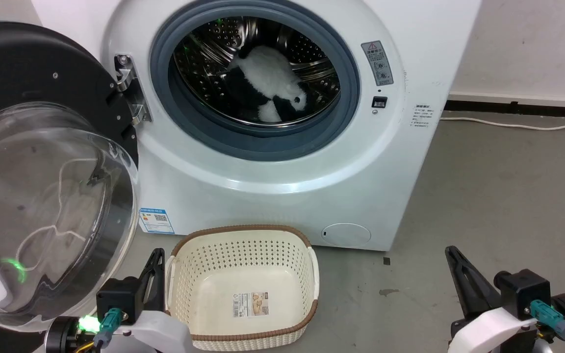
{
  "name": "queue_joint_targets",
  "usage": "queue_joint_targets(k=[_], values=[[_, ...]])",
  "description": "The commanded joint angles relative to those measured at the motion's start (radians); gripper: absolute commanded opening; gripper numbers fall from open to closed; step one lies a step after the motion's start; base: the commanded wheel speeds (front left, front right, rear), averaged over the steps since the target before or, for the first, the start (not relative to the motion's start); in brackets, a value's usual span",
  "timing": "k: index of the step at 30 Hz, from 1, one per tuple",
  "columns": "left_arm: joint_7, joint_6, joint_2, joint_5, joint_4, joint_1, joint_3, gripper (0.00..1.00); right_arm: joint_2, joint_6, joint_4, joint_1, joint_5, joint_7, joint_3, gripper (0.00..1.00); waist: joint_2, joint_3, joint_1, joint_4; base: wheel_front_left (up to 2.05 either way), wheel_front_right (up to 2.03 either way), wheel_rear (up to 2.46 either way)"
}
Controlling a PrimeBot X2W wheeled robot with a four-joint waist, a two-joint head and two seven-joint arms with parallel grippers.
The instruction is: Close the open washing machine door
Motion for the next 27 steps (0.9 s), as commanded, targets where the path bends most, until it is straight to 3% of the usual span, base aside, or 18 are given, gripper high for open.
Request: queue_joint_targets(k=[1,15,16,27], values=[[0.000,0.003,0.000,0.003,-0.004,-0.015,0.002,0.00,0.004,0.001,-0.005,-0.014,-0.007,0.000,0.000,0.00,0.0000,0.000,0.0000,0.000,0.00,0.00,0.00],[0.000,0.003,0.000,0.003,-0.004,-0.015,0.002,0.00,0.004,0.001,-0.005,-0.014,-0.007,0.000,0.000,0.00,0.0000,0.000,0.0000,0.000,0.00,0.00,0.00],[0.000,0.000,0.000,0.000,0.000,0.000,0.000,1.00,0.000,0.000,0.000,0.000,0.001,0.000,0.000,1.00,0.0000,0.000,0.0000,0.000,0.00,0.00,0.00],[-0.023,0.001,0.002,0.003,-0.007,-0.004,-0.014,1.00,0.000,0.000,0.000,0.005,0.023,-0.023,-0.004,1.00,0.0000,0.000,0.0000,0.005,0.00,0.00,0.00]])
